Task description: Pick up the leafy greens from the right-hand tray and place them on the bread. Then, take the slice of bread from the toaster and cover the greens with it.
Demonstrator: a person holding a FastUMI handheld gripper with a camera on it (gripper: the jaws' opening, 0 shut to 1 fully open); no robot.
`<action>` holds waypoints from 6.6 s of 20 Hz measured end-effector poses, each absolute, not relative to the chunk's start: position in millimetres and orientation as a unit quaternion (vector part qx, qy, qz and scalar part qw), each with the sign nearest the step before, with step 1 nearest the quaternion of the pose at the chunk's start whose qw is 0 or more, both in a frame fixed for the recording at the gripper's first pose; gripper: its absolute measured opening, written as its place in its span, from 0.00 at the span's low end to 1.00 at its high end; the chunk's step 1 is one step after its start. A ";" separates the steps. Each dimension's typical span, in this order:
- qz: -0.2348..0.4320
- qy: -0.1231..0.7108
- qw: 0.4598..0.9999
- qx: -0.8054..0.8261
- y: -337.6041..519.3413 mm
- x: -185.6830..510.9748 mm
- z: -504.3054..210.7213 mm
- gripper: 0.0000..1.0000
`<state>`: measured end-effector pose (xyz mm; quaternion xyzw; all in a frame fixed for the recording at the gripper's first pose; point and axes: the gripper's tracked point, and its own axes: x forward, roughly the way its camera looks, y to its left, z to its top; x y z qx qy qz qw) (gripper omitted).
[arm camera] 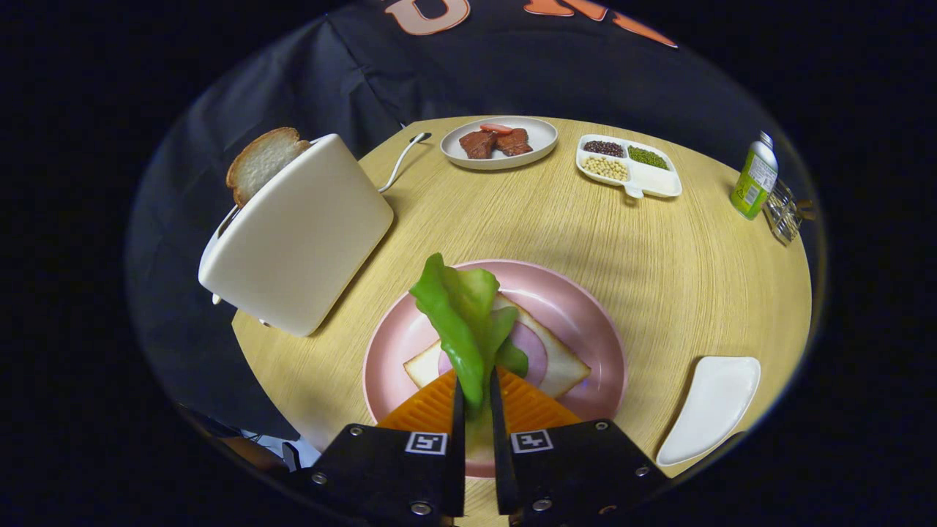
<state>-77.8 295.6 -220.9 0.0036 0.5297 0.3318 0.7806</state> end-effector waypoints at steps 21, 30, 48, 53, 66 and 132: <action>0.361 0.425 0.829 0.045 333.2 -36.9 -88.7 0.91; 0.412 0.409 0.813 0.053 399.7 -36.5 -25.2 0.97; 0.428 0.515 0.740 0.063 515.5 -24.9 -36.1 0.92; 0.406 0.534 0.740 0.045 527.2 -19.8 -49.2 0.84; 0.377 0.538 0.752 0.049 519.5 -11.8 -62.9 0.21; 0.400 0.518 0.720 0.230 274.7 -65.7 -196.1 0.11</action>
